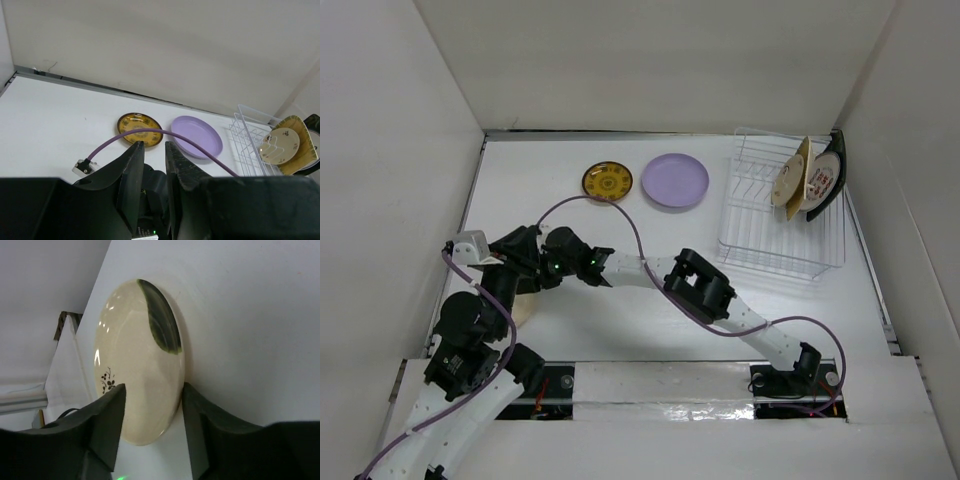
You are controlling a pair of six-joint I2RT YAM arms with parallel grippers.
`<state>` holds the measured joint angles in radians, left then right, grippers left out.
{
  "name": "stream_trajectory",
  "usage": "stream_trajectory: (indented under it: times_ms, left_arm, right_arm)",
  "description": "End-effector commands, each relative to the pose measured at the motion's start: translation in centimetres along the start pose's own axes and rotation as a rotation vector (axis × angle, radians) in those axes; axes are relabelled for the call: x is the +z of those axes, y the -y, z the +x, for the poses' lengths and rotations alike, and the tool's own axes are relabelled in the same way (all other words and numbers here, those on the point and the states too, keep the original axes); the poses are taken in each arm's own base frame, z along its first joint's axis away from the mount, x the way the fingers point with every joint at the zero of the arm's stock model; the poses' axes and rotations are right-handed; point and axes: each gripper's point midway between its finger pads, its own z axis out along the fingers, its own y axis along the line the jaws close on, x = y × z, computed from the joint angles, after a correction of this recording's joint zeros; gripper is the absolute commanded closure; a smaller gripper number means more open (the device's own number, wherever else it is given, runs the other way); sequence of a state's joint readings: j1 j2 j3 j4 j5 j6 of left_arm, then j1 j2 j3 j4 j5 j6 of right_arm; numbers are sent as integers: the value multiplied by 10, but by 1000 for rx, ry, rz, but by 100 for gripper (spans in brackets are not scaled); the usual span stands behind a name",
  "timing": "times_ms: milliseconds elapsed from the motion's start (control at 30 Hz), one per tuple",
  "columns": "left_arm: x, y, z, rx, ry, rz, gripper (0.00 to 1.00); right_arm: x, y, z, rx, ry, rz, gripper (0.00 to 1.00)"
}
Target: Load the plates into the dish rack
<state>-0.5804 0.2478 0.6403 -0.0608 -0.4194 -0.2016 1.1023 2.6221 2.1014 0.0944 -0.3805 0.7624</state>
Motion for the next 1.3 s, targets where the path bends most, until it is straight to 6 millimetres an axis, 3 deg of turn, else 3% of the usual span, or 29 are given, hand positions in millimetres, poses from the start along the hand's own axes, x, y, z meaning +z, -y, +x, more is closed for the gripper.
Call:
stream_trajectory:
  times_ms: [0, 33, 167, 233, 267, 300, 333, 400, 433, 467, 500, 567, 633, 667, 700, 733, 767, 800, 867, 900, 933, 967, 1033, 1067, 1100, 1133, 1167, 1200, 1267]
  left_arm:
    - [5, 3, -6, 4, 28, 9, 79]
    - [5, 4, -6, 3, 29, 11, 79]
    - [5, 4, -5, 8, 28, 17, 79]
    - [4, 5, -7, 4, 30, 23, 79]
    - [3, 6, -8, 3, 34, 27, 79]
    - [2, 6, -9, -1, 37, 29, 79]
    - [2, 6, -9, -4, 40, 31, 79]
    - [-1, 6, -12, -12, 53, 37, 78]
    - [-2, 6, -13, -13, 54, 40, 78]
    - [-3, 6, -15, -18, 61, 43, 78]
    - [-4, 7, -15, -18, 61, 48, 78]
    - [-4, 8, -15, -20, 60, 56, 78]
    - [-5, 11, -16, -22, 58, 70, 78]
    - [-5, 11, -15, -23, 56, 73, 78]
    - [-5, 14, -14, -23, 51, 89, 77]
    - [-5, 16, -14, -24, 48, 100, 77]
    - [-5, 19, -12, -23, 40, 113, 75]
    - [-5, 26, -7, -19, 20, 152, 72]
    - [-3, 35, 1, -7, -24, 191, 70]
    - [-4, 44, 8, -1, -58, 240, 70]
    - [-4, 48, 11, 1, -76, 261, 70]
    - [-1, 52, 20, 10, -115, 275, 69]
    - [-3, 63, 27, 10, -156, 334, 69]
    - [-3, 66, 28, 10, -168, 348, 69]
    - [-6, 69, 28, 8, -171, 368, 69]
    - [-9, 75, 28, 3, -175, 408, 69]
    - [-13, 76, 23, -4, -155, 423, 69]
    - [-15, 77, 21, -7, -146, 431, 69]
    - [-18, 76, 14, -15, -118, 431, 69]
  right_arm:
    - [10, -4, 9, 18, -13, -37, 50]
    - [9, -4, 8, 18, -8, -35, 65]
    - [4, -8, 5, 20, 12, -39, 98]
    - [-4, 4, -1, 30, 27, -24, 100]
    - [-11, -13, -14, 9, 63, -59, 100]
    - [-18, 0, -13, 20, 70, -37, 100]
    - [-27, 4, -25, 21, 97, -32, 100]
    - [-47, -12, -52, 2, 166, -63, 100]
    - [-57, 2, -53, 14, 175, -39, 100]
    - [-66, -1, -63, 5, 208, -47, 100]
    - [-83, -15, -82, -19, 256, -56, 100]
    - [-104, -8, -94, -25, 299, -27, 100]
    - [-134, -25, -120, -70, 377, -20, 100]
    - [-144, -16, -119, -76, 383, 13, 100]
    - [-160, -8, -135, -98, 431, 58, 100]
    - [-184, -22, -152, -120, 483, 59, 100]
    - [-196, -9, -151, -120, 491, 103, 100]
    - [-219, 7, -169, -133, 547, 169, 100]
    - [-262, 15, -188, -152, 601, 257, 100]
    - [-285, 37, -195, -168, 637, 370, 100]
    - [-321, 62, -212, -158, 696, 476, 100]
    - [-356, 67, -217, -157, 718, 568, 100]
    - [-437, 104, -239, -174, 822, 871, 100]
    - [-464, 118, -233, -172, 800, 998, 100]
    - [-510, 125, -236, -165, 858, 1173, 100]
    - [-542, 122, -243, -192, 871, 1281, 100]
    - [-571, 133, -234, -174, 834, 1395, 100]
    - [-603, 129, -232, -183, 843, 1524, 100]
    - [-646, 124, -229, -186, 854, 1684, 100]
